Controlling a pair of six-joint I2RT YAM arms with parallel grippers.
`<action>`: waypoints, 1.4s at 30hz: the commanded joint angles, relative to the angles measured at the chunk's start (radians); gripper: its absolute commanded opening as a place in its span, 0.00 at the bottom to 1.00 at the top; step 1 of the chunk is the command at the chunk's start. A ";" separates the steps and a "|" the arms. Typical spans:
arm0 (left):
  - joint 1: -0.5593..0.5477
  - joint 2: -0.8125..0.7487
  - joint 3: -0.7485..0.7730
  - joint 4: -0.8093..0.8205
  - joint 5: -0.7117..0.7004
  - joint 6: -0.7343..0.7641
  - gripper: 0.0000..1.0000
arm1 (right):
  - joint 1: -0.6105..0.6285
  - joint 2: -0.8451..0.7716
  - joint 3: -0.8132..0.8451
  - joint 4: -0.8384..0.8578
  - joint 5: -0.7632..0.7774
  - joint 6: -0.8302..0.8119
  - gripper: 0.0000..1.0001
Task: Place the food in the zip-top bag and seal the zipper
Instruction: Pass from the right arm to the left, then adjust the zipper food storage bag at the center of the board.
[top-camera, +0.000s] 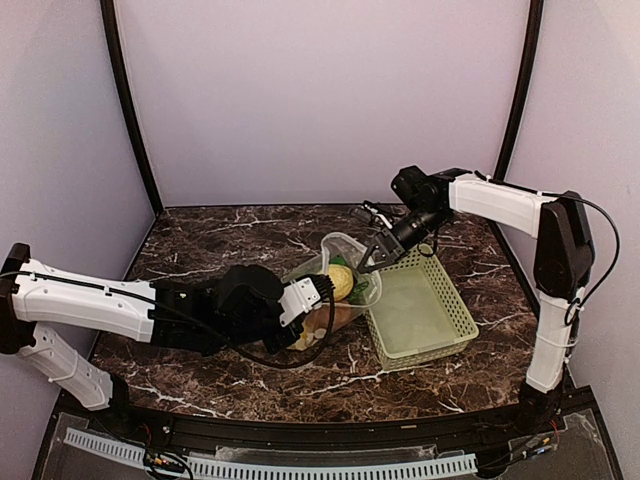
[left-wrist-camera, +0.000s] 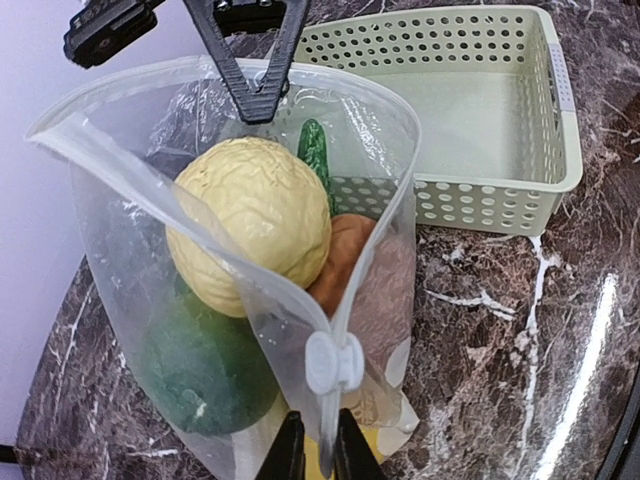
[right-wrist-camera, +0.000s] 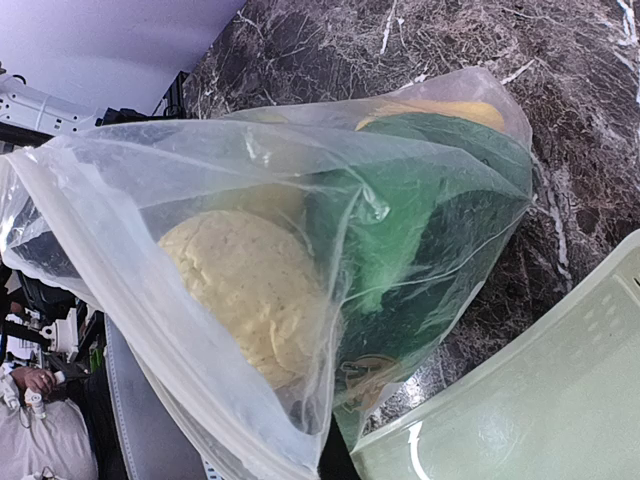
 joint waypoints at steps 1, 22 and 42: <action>0.011 -0.014 0.001 0.040 0.002 0.018 0.07 | 0.004 -0.004 -0.009 -0.002 -0.028 0.007 0.00; 0.023 -0.226 0.163 -0.205 0.017 -0.021 0.01 | -0.080 -0.146 0.199 -0.115 -0.155 -0.086 0.35; 0.110 -0.433 -0.090 -0.179 0.077 -0.160 0.01 | -0.099 -0.131 -0.086 -0.068 -0.308 -0.616 0.60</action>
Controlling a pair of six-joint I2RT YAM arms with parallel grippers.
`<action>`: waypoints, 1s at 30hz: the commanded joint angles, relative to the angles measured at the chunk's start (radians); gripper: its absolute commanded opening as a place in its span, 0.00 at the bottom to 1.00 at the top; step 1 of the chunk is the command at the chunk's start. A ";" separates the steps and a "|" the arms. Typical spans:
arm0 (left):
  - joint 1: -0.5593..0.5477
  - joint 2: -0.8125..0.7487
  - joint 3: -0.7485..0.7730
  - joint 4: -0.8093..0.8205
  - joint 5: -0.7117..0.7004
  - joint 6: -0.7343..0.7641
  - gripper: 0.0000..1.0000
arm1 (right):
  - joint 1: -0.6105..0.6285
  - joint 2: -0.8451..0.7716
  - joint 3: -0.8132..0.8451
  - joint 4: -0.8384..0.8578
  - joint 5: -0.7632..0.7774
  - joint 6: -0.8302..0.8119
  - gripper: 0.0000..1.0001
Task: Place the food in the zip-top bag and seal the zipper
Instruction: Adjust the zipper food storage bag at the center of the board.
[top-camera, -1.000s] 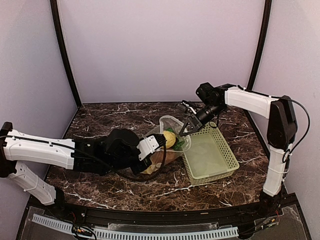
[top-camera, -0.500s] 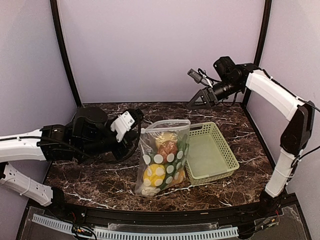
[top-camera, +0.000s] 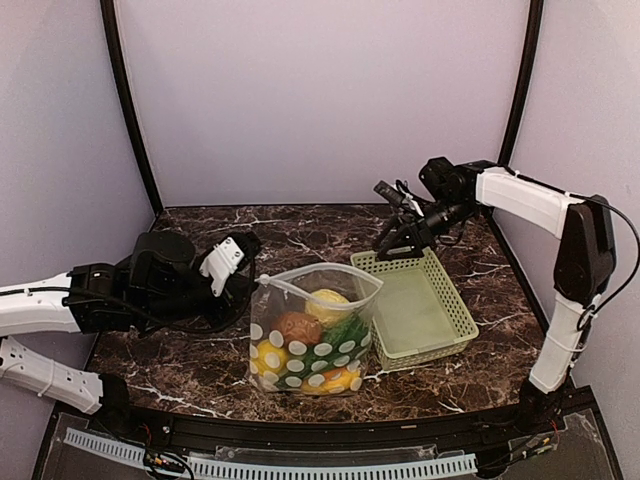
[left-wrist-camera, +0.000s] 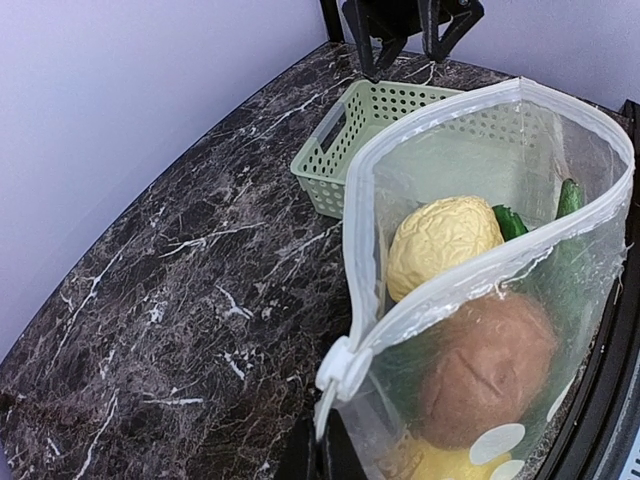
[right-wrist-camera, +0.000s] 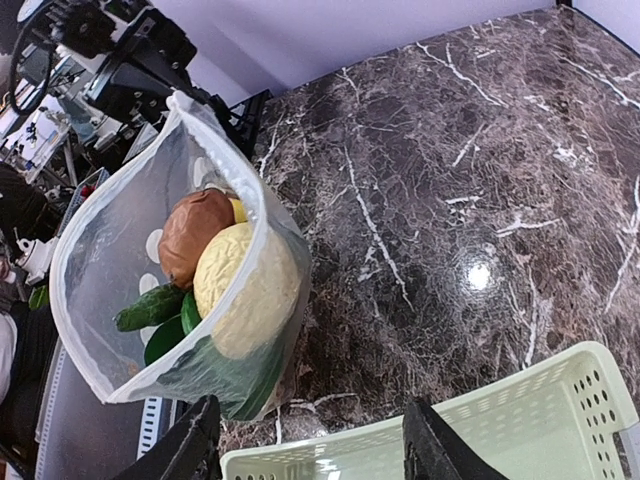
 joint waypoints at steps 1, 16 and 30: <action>0.002 -0.043 -0.040 0.027 -0.018 -0.035 0.01 | 0.004 -0.029 -0.064 -0.009 -0.108 -0.153 0.60; 0.003 -0.035 -0.074 0.077 -0.045 -0.045 0.01 | 0.092 -0.129 -0.258 0.248 0.004 -0.018 0.61; 0.002 -0.045 -0.095 0.108 -0.059 -0.081 0.01 | 0.167 -0.110 -0.226 0.256 -0.014 0.055 0.34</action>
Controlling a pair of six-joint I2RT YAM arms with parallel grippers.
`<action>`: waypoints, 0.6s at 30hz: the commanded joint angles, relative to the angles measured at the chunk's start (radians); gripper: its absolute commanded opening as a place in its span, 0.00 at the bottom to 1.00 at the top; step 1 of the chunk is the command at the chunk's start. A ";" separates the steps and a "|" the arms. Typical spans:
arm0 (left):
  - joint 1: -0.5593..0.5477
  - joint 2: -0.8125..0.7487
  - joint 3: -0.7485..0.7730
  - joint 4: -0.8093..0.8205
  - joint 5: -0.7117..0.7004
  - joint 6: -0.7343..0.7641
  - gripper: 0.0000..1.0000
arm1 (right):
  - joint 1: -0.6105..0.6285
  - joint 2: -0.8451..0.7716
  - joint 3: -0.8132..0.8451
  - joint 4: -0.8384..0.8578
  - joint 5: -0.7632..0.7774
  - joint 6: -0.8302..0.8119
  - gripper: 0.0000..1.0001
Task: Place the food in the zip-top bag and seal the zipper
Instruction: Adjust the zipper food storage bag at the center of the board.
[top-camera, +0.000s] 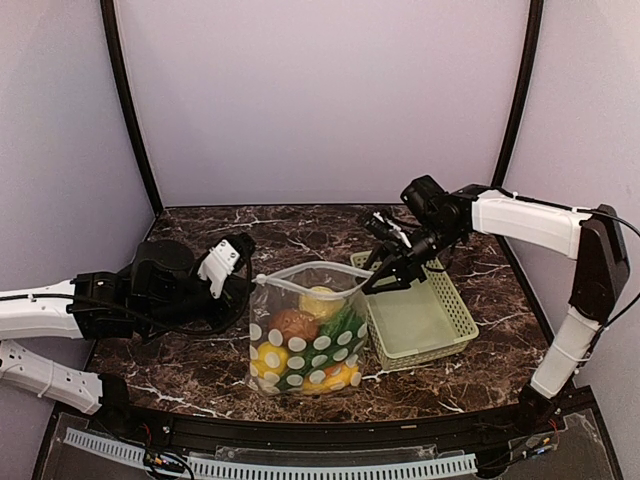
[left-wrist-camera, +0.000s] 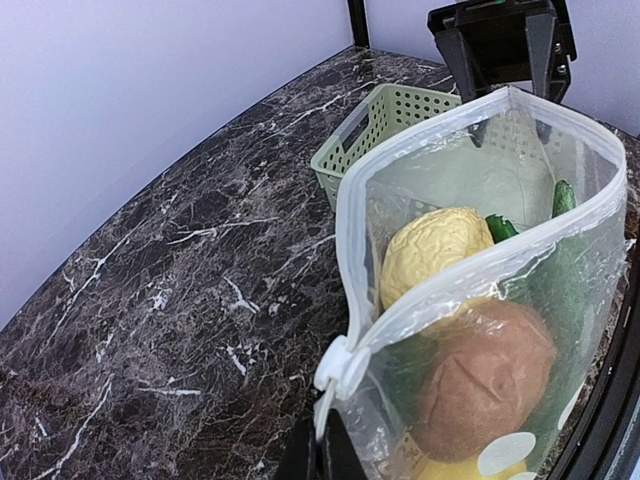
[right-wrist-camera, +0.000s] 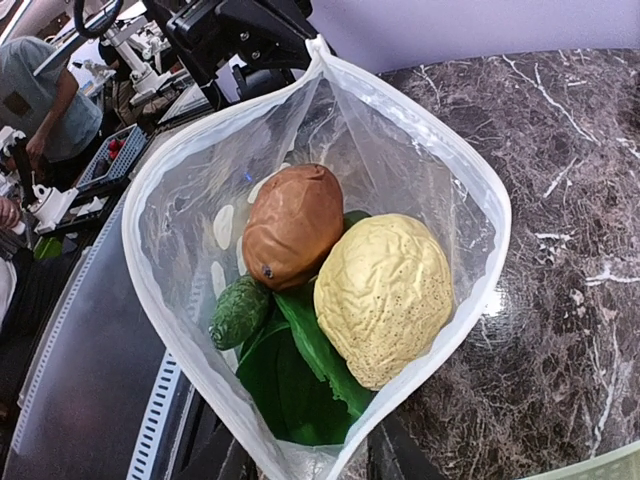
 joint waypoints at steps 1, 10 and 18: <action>0.002 -0.023 -0.023 0.039 -0.019 -0.018 0.01 | 0.002 0.021 0.022 0.051 0.020 0.078 0.25; 0.002 -0.090 0.025 -0.040 -0.026 -0.042 0.01 | -0.004 -0.055 0.103 -0.031 0.104 0.029 0.00; 0.002 -0.120 0.077 -0.075 0.080 -0.034 0.01 | 0.013 -0.063 0.151 -0.113 0.169 -0.031 0.00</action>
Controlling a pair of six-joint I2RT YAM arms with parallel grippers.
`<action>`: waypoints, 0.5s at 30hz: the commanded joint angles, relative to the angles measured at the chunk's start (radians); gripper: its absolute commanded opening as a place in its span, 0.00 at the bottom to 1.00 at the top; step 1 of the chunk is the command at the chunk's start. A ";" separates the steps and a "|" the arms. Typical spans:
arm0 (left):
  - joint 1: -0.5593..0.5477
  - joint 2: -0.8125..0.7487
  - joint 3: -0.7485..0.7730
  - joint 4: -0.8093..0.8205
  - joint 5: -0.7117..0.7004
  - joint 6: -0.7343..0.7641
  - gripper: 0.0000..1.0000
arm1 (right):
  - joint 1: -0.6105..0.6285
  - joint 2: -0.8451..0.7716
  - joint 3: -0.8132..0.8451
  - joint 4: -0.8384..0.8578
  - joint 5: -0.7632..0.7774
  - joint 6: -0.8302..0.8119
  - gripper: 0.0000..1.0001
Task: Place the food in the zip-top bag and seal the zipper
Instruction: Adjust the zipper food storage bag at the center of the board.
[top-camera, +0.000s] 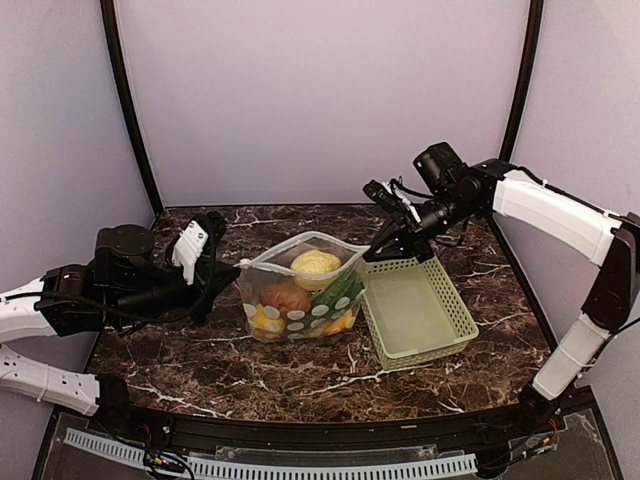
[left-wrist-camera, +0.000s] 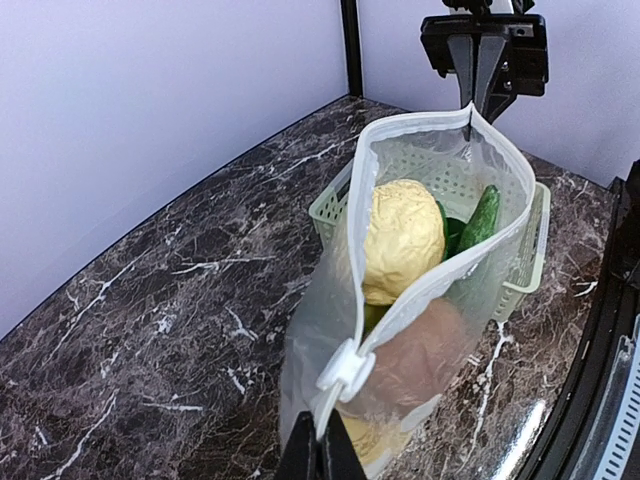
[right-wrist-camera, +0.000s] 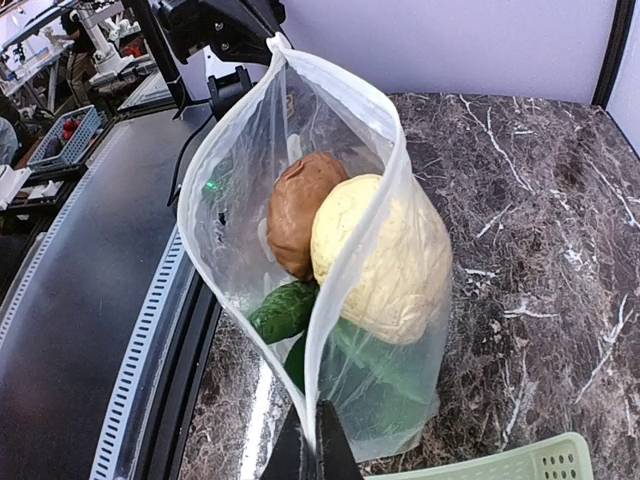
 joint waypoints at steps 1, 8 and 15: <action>0.002 0.026 0.035 0.002 0.075 -0.004 0.01 | 0.021 0.033 0.044 -0.103 0.052 -0.063 0.00; 0.002 0.106 0.086 -0.001 0.091 0.031 0.01 | 0.036 0.043 0.044 -0.078 0.126 -0.089 0.00; 0.003 0.111 0.174 -0.088 0.071 0.080 0.01 | 0.033 -0.013 0.065 -0.110 0.157 -0.119 0.00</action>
